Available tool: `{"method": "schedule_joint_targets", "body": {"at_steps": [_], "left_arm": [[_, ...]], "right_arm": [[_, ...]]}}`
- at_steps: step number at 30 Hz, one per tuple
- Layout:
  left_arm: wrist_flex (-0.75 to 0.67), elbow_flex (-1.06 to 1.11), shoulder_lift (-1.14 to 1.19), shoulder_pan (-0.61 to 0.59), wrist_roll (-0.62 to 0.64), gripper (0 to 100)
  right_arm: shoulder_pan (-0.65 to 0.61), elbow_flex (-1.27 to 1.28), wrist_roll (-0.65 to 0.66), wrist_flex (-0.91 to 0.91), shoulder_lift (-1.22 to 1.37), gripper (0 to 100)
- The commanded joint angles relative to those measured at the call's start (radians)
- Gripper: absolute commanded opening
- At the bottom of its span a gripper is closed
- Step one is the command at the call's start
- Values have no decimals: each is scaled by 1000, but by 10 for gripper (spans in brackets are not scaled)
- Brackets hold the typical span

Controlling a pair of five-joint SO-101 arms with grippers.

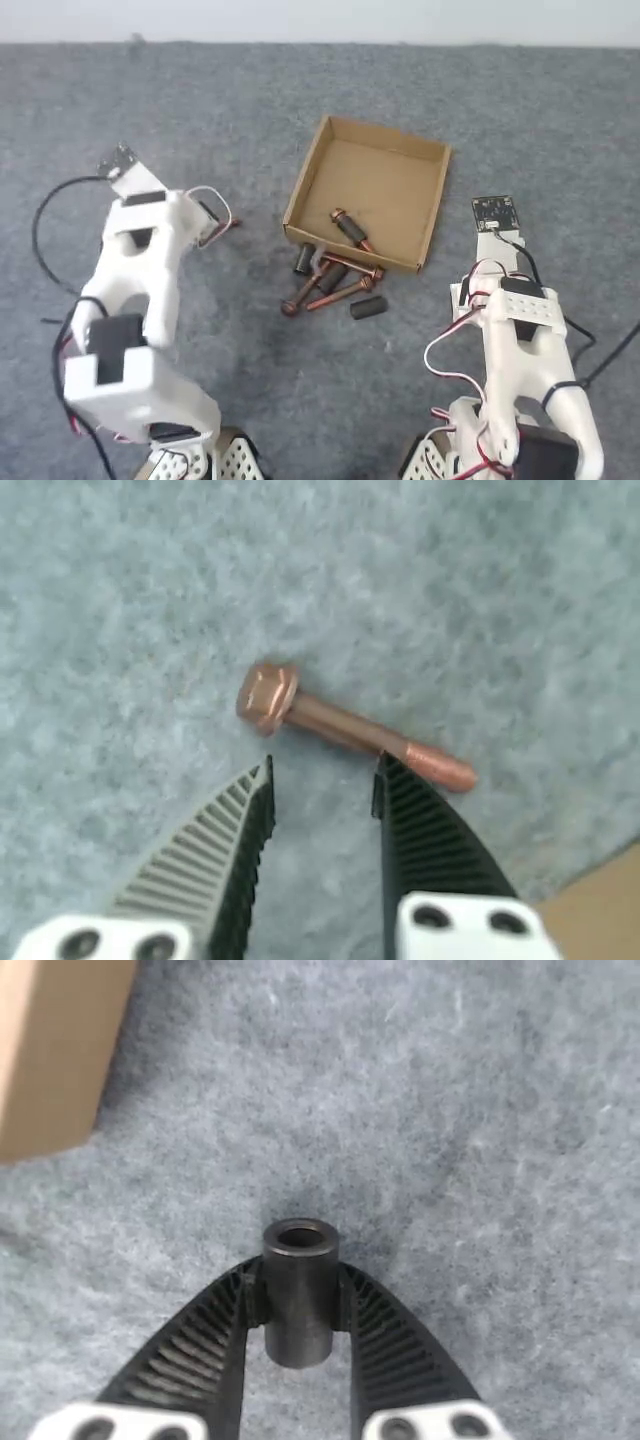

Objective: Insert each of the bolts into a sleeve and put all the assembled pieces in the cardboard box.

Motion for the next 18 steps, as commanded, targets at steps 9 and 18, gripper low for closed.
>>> {"method": "schedule_joint_targets", "body": {"at_steps": [9, 18], "left_arm": [[127, -237, 158, -11, 97, 160], [130, -266, 167, -29, 143, 160]], "right_arm": [[-19, -46, 0, -21, -1, 6], [-19, -46, 0, -22, -1, 6]]}}
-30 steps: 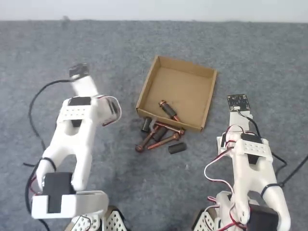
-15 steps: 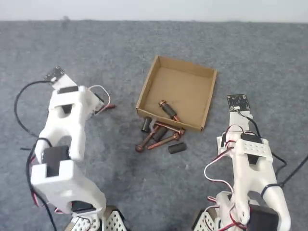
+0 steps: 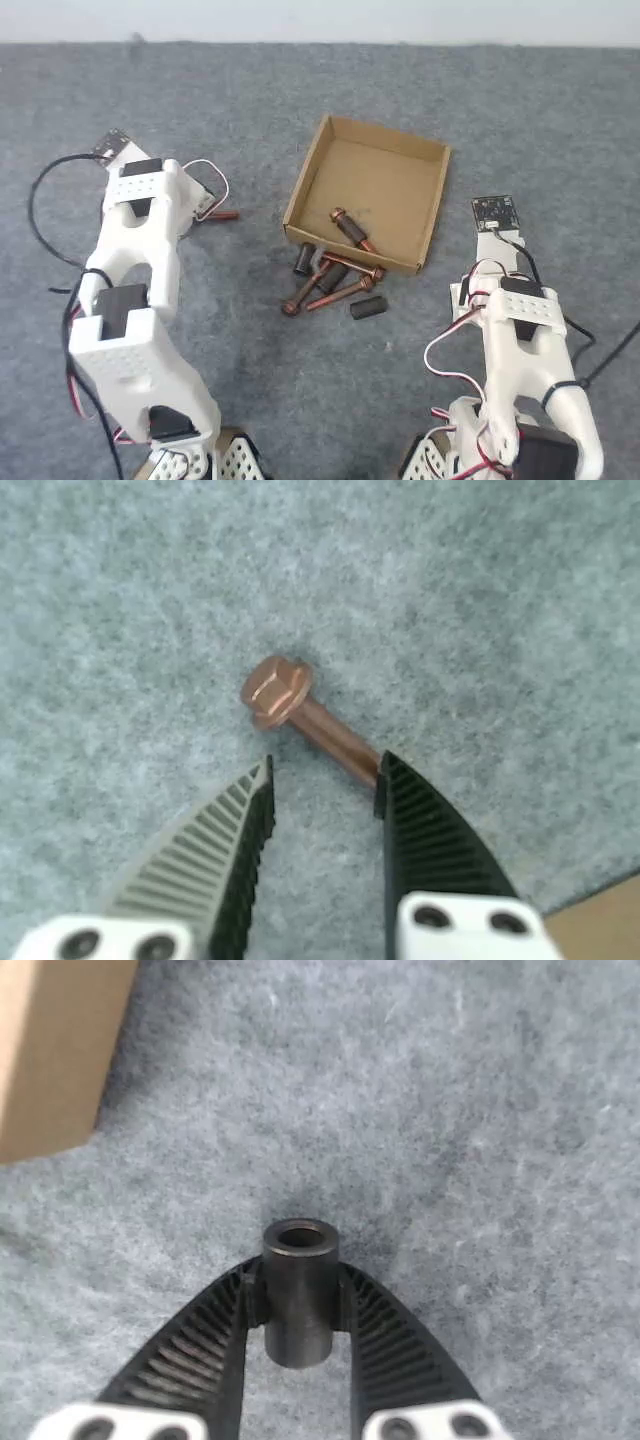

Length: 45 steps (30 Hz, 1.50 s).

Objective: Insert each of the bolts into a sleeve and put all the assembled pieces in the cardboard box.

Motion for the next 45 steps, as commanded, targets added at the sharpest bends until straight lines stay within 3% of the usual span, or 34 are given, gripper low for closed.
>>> {"method": "schedule_joint_targets", "body": {"at_steps": [1, 9, 17, 26, 30, 33, 40, 45], "left_arm": [[15, -16, 2, -41, 32, 156], [89, 16, 2, -63, -37, 160], [61, -8, 3, -77, -61, 156], [28, -51, 3, -17, -489, 156], [58, -62, -5, 5, -577, 159], [69, -61, -9, -8, -526, 157], [86, -2, -137, -38, -203, 160], [-38, 153, -292, -35, -25, 160]], "right_arm": [[-19, -46, 0, -22, -1, 6], [-21, -46, 0, -22, -1, 6], [-35, -44, 18, -21, -1, 6], [-35, -44, 18, -19, -1, 6], [-35, -44, 18, -18, -1, 6], [-35, -44, 18, -18, -1, 6], [-36, -44, 20, -19, -1, 6], [-36, -44, 20, -19, -1, 6]]}}
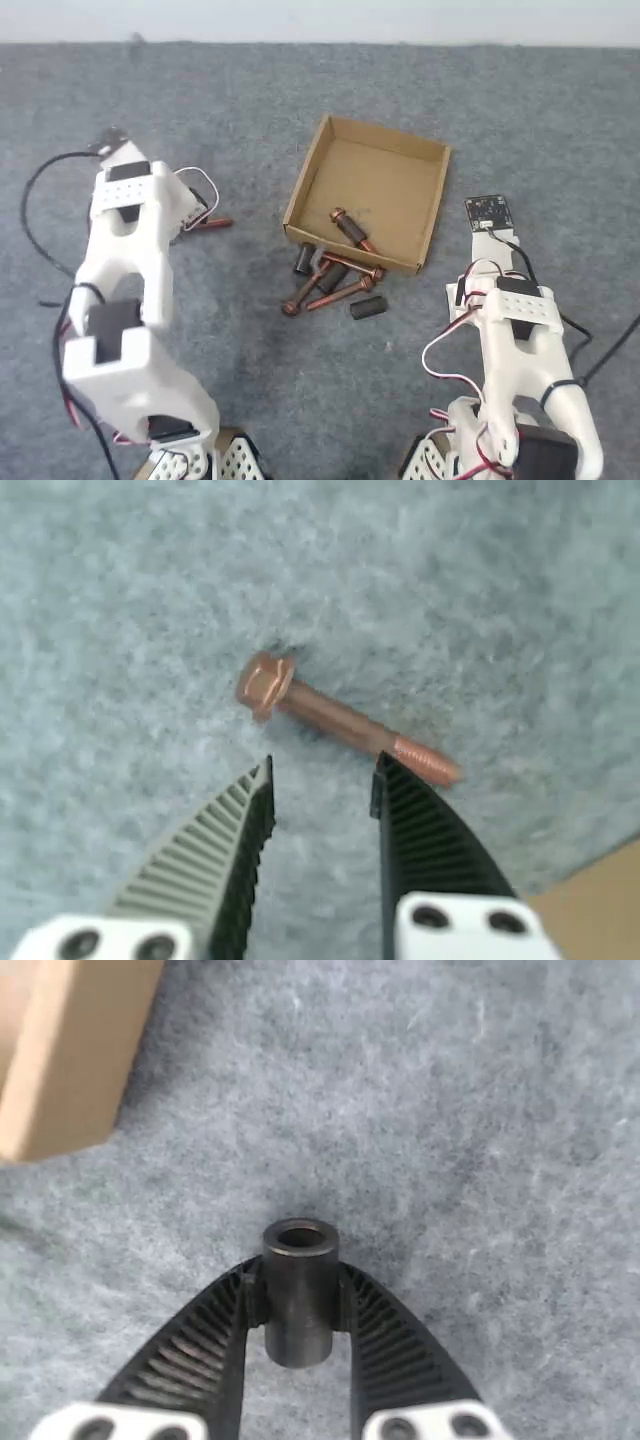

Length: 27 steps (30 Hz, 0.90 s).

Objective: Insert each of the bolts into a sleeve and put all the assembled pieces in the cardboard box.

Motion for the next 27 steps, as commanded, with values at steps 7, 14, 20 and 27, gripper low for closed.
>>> {"method": "schedule_joint_targets", "body": {"at_steps": [7, 14, 20, 27], "left_arm": [[-331, 254, -227, 3, 379, 159], [-293, 173, -75, 2, 437, 160], [-144, -22, 126, -20, 437, 205], [-77, -219, 256, -26, 359, 153]], "right_arm": [[-12, -44, 14, -19, -1, 6], [-12, -44, 14, -19, -1, 6], [-12, -44, 14, -19, -1, 6], [-12, -44, 14, -19, -1, 6]]}}
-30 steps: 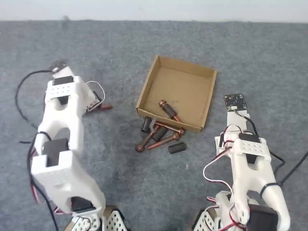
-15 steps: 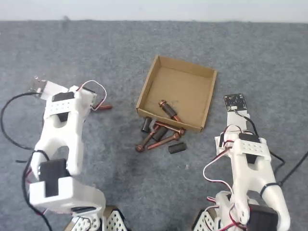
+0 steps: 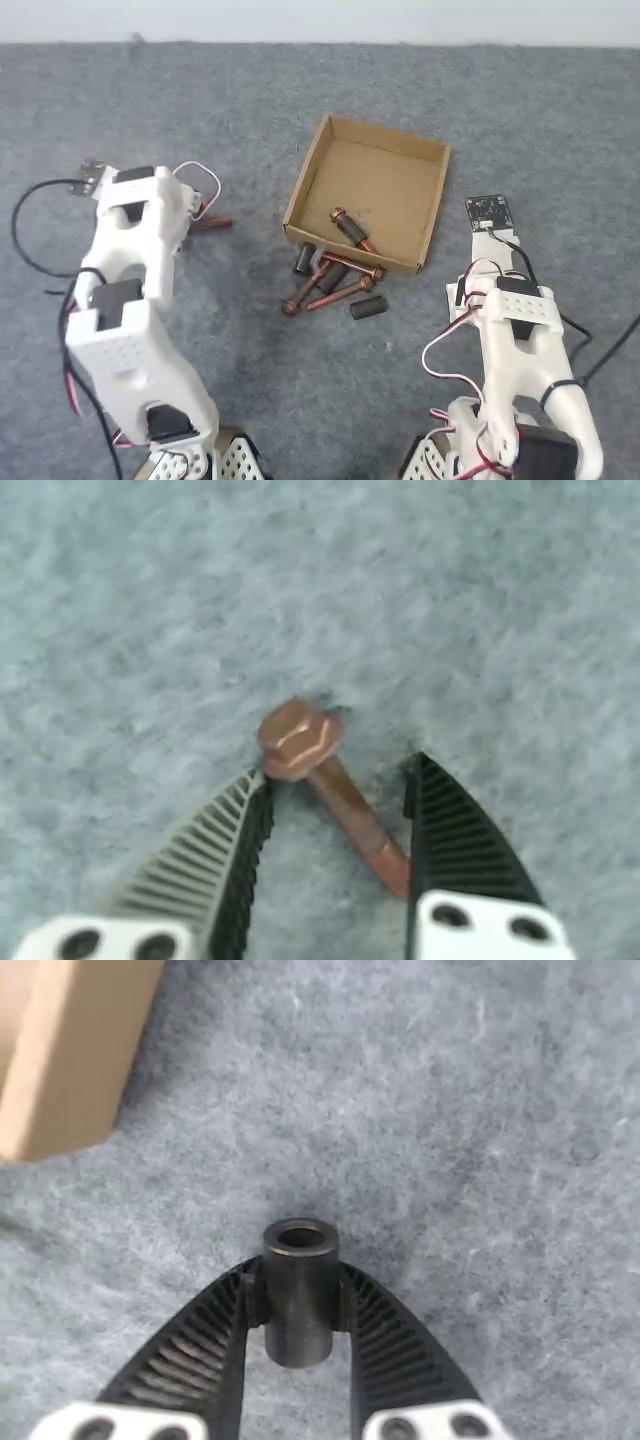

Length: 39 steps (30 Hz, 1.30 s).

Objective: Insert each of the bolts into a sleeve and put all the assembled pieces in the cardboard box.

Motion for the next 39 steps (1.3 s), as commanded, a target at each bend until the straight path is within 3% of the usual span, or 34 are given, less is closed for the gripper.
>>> {"method": "schedule_joint_targets", "body": {"at_steps": [1, 3, 12, 19, 33, 39], "left_arm": [[2, -114, 35, -9, -115, 115], [2, -122, 38, -2, -230, 13], [146, -114, -52, 46, -766, 10], [138, 8, -164, 87, -901, 11], [-199, 535, -603, 244, -974, 12], [-298, 611, -646, 255, -973, 12]], "right_arm": [[-12, -44, 14, -19, -1, 6], [-12, -44, 14, -19, -1, 6], [-12, -44, 14, -19, -1, 6], [-12, -44, 14, -19, -1, 6], [-13, -46, 2, -16, -13, 6], [-61, -49, -164, -50, -13, 6]]}}
